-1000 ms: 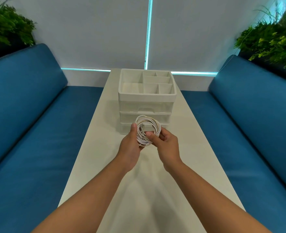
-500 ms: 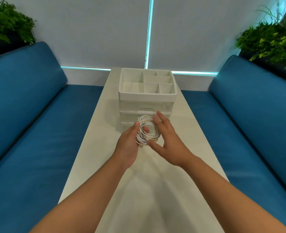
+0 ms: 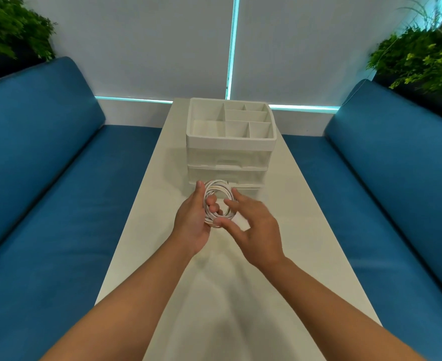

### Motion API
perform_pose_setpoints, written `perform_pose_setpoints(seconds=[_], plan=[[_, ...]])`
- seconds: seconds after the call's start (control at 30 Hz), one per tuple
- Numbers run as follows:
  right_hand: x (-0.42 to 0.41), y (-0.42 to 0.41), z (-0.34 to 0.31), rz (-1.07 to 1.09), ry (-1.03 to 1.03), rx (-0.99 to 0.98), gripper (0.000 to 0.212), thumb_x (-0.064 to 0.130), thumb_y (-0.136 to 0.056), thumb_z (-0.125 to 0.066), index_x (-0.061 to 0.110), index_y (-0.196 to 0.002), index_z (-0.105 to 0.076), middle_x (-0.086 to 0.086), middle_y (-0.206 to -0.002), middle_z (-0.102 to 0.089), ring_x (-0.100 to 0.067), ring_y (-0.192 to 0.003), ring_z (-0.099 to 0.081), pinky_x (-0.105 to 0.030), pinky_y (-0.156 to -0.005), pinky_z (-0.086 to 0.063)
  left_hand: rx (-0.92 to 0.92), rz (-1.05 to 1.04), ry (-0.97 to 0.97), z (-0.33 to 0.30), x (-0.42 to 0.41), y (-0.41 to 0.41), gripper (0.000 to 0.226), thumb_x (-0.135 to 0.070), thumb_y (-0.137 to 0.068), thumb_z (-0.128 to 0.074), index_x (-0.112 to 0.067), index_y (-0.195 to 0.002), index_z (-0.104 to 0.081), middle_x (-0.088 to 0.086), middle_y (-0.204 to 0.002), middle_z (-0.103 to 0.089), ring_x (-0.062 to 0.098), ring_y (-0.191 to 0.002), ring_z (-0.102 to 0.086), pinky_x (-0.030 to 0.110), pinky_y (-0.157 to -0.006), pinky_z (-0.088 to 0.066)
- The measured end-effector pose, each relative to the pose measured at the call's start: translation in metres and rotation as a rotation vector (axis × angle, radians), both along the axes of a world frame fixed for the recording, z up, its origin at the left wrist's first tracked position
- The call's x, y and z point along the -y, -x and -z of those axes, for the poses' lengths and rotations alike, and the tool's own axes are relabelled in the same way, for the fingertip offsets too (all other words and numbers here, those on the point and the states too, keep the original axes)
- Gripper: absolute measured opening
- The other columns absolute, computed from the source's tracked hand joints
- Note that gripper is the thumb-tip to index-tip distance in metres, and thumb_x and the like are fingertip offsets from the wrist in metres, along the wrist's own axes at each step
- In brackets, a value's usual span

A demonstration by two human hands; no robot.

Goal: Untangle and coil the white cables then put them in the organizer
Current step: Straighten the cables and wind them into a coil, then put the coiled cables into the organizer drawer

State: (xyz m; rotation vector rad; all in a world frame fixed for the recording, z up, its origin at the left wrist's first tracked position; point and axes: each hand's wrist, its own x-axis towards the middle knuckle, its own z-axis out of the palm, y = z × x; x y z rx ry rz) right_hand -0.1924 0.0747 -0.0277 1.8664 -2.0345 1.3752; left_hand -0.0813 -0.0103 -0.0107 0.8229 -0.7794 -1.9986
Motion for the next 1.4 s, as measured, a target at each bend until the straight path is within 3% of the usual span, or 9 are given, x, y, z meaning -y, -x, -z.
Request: perform_pose_setpoints(seconds=[0.17,0.23,0.33,0.53,0.73,0.97,1.13,1.3,1.4], plan=[[0.020,0.007,-0.047,0.007,-0.178,0.550,0.041,0.047,-0.098,-0.045,0.020,-0.127,-0.051,0.013,-0.108,-0.059,-0.005,-0.099,-0.056,-0.017,-0.082,-0.040,0.181,0.057,0.134,-0.006,-0.008,0.003,0.041,-0.044,-0.104,-0.038,-0.015,-0.120,-0.063,-0.004,-0.055,-0.042,0.010,-0.048,-0.038,0.026,-0.055,-0.038],[0.031,0.010,-0.049,-0.059,-0.370,0.428,0.047,0.049,-0.098,-0.041,0.017,-0.129,-0.054,0.006,-0.112,-0.061,-0.009,-0.102,-0.056,-0.021,-0.082,-0.038,0.224,0.066,0.161,-0.011,-0.012,0.008,0.041,-0.043,-0.105,-0.036,-0.016,-0.122,-0.062,-0.004,-0.052,-0.042,0.011,-0.047,-0.038,0.026,-0.054,-0.039],[0.033,0.014,-0.042,-0.078,-0.420,0.260,0.047,0.051,-0.099,-0.039,0.013,-0.097,-0.065,-0.002,-0.088,-0.069,-0.020,-0.086,-0.062,-0.030,-0.073,-0.042,0.238,0.044,0.149,-0.016,-0.013,0.010,0.044,-0.043,-0.105,-0.034,-0.013,-0.118,-0.063,-0.002,-0.048,-0.040,0.012,-0.043,-0.035,0.027,-0.051,-0.038],[0.032,0.010,-0.039,-0.112,-0.384,0.360,0.059,0.056,-0.096,-0.039,0.002,-0.088,-0.062,-0.013,-0.080,-0.067,-0.021,-0.069,-0.062,-0.041,-0.074,-0.052,0.090,0.037,0.064,-0.016,-0.010,0.007,0.036,-0.032,-0.104,-0.044,-0.010,-0.128,-0.058,0.001,-0.047,-0.041,0.013,-0.039,-0.035,0.025,-0.048,-0.041],[0.027,0.011,-0.037,-0.107,-0.296,0.486,0.043,0.045,-0.101,-0.037,0.024,-0.069,-0.056,0.007,-0.061,-0.058,0.001,-0.052,-0.055,-0.011,-0.054,-0.040,0.049,0.210,0.082,-0.017,-0.008,0.004,0.033,-0.027,-0.102,-0.047,-0.007,-0.126,-0.057,0.002,-0.049,-0.050,0.014,-0.044,-0.049,0.028,-0.058,-0.048],[0.033,0.023,-0.048,-0.223,-0.499,0.162,0.028,0.027,-0.101,-0.039,0.014,-0.112,-0.061,-0.003,-0.101,-0.067,-0.017,-0.089,-0.062,-0.032,-0.082,-0.048,0.459,0.202,0.220,-0.018,-0.004,0.009,0.017,-0.017,-0.104,-0.040,-0.010,-0.112,-0.053,0.000,-0.058,-0.045,0.007,-0.037,-0.035,0.023,-0.041,-0.029],[0.043,0.008,-0.043,-0.164,-0.667,0.226,0.065,0.054,-0.100,-0.028,0.012,-0.063,-0.060,-0.012,-0.070,-0.071,-0.019,-0.057,-0.062,-0.033,-0.072,-0.050,0.535,0.257,0.263,-0.027,-0.005,0.013,0.033,-0.016,-0.103,-0.025,-0.010,-0.087,-0.053,0.002,-0.044,-0.040,0.013,-0.035,-0.033,0.028,-0.048,-0.034],[0.045,0.004,-0.037,-0.055,-0.504,0.398,0.064,0.060,-0.094,-0.041,0.008,-0.061,-0.058,-0.002,-0.055,-0.066,-0.011,-0.050,-0.056,-0.033,-0.067,-0.048,0.469,0.199,0.175,-0.025,0.000,0.011,0.040,-0.031,-0.106,-0.031,-0.002,-0.111,-0.058,0.007,-0.049,-0.051,0.016,-0.037,-0.043,0.024,-0.046,-0.043],[0.044,0.004,-0.035,0.040,-0.388,0.467,0.052,0.050,-0.097,-0.046,0.013,-0.061,-0.056,0.001,-0.051,-0.062,-0.014,-0.053,-0.060,-0.033,-0.064,-0.048,0.497,0.236,0.291,-0.028,0.000,0.009,0.044,-0.041,-0.106,-0.033,-0.015,-0.093,-0.067,0.003,-0.057,-0.062,0.012,-0.049,-0.059,0.029,-0.064,-0.047]])
